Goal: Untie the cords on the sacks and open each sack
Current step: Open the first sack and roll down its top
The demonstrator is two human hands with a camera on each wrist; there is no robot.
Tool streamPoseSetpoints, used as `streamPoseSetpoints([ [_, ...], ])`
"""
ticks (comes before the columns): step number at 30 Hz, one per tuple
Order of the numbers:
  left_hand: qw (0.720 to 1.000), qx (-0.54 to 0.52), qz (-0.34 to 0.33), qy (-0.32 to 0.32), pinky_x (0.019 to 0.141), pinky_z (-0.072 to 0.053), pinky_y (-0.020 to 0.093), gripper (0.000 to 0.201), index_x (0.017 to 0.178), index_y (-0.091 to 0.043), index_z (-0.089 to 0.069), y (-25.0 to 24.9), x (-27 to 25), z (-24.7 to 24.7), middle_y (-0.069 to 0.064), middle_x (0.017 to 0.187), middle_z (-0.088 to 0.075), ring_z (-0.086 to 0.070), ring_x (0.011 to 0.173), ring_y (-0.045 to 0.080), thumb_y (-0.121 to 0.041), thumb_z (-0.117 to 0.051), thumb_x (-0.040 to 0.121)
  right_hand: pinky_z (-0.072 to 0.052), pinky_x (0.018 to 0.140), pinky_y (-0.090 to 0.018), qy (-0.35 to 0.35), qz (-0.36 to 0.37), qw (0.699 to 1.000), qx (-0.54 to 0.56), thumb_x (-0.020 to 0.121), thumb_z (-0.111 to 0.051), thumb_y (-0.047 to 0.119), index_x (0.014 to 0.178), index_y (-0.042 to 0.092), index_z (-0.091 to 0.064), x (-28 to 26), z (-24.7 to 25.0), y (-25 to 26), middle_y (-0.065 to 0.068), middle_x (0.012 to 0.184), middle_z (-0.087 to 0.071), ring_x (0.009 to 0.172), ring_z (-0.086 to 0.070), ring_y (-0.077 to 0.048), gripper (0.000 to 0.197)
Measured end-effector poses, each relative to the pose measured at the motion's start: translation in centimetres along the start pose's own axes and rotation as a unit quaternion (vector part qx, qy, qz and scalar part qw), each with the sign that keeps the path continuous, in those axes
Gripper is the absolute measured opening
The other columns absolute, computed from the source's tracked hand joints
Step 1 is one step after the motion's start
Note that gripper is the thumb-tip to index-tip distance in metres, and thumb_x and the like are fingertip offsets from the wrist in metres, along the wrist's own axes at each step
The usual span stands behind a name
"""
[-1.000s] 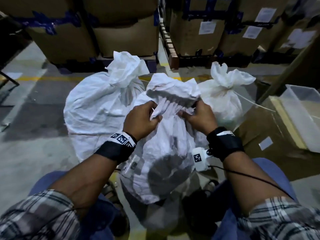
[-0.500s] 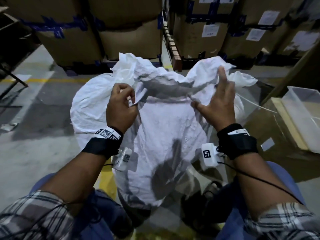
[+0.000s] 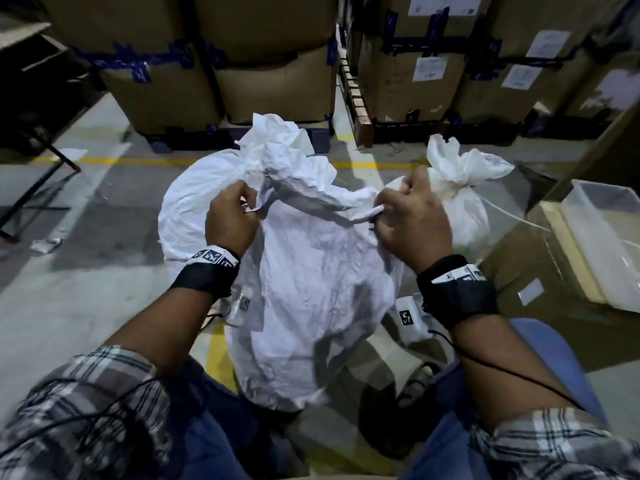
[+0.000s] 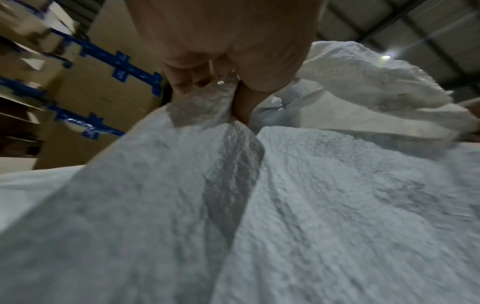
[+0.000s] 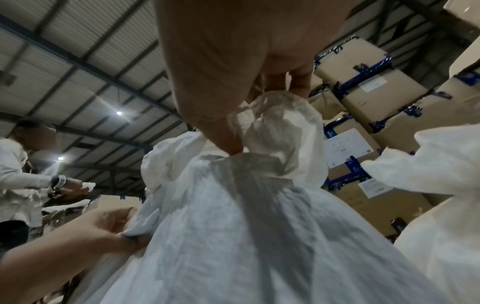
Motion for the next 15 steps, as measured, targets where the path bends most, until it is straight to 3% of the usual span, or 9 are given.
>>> streamPoseSetpoints([
  [2,0.999,0.004,0.054,-0.006,0.063,-0.044,0.030,0.022,0.071,-0.019,-0.050,1.4,0.2,-0.2,-0.004,0.083,-0.065,-0.061,0.076,0.023,-0.018,-0.072,0.074,-0.052,0.059,-0.041,0.072,0.034,0.997,0.010,0.077,-0.066,0.020,0.087,0.016,-0.067,-1.1,-1.9,1.7,-0.016,0.130,-0.047,0.070,-0.061,-0.036,0.011],
  [5,0.997,0.002,0.079,-0.005,0.063,-0.037,0.026,0.020,0.070,-0.019,-0.053,2.8,0.4,-0.2,-0.003,0.078,-0.064,-0.062,0.072,0.022,-0.005,-0.066,0.074,-0.051,0.070,-0.038,0.172,0.078,0.982,-0.029,0.084,-0.056,0.025,0.100,0.016,-0.064,-2.9,-5.4,4.0,-0.008,0.155,-0.036,0.091,-0.065,-0.036,0.020],
  [7,0.998,0.020,0.064,-0.005,0.063,-0.039,0.026,0.020,0.070,-0.020,-0.054,2.9,1.0,-0.1,-0.002,0.076,-0.063,-0.061,0.071,0.021,-0.003,-0.063,0.075,-0.050,0.080,-0.040,0.194,0.096,0.975,-0.048,0.087,-0.050,0.027,0.111,0.014,-0.062,-3.2,-6.5,4.6,-0.003,0.154,-0.041,0.104,-0.062,-0.035,0.030],
  [10,0.998,0.026,0.055,-0.008,0.065,-0.044,0.027,0.021,0.072,-0.020,-0.054,2.9,1.8,-0.2,-0.001,0.076,-0.062,-0.059,0.073,0.021,-0.005,-0.067,0.080,-0.049,0.085,-0.041,0.182,0.104,0.977,-0.043,0.086,-0.052,0.033,0.112,0.016,-0.065,-2.7,-6.6,4.5,0.001,0.143,-0.056,0.107,-0.059,-0.033,0.033],
  [13,0.996,-0.026,0.083,-0.031,0.070,-0.044,0.028,0.018,0.077,-0.018,-0.055,3.0,2.8,-0.5,0.000,0.079,-0.061,-0.057,0.078,0.022,-0.005,-0.066,0.084,-0.044,0.094,-0.042,0.185,0.108,0.975,-0.057,0.085,-0.054,0.049,0.120,0.022,-0.064,-2.6,-7.1,3.9,0.005,0.142,-0.055,0.120,-0.050,-0.031,0.045],
  [15,0.991,-0.054,0.118,-0.028,0.073,-0.041,0.024,0.015,0.084,-0.016,-0.056,2.9,4.2,-0.9,0.001,0.088,-0.061,-0.061,0.090,0.026,-0.006,-0.065,0.088,-0.037,0.100,-0.045,0.193,0.118,0.971,-0.076,0.082,-0.059,0.057,0.120,0.023,-0.063,-2.3,-7.6,4.1,0.004,0.137,-0.056,0.128,-0.044,-0.031,0.051],
])
Point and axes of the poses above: each hand's wrist, its own x-axis towards the middle knuckle, its own z-axis out of the back of the hand, y = z × x, the point moved 5 cm from there along x, towards the middle knuckle
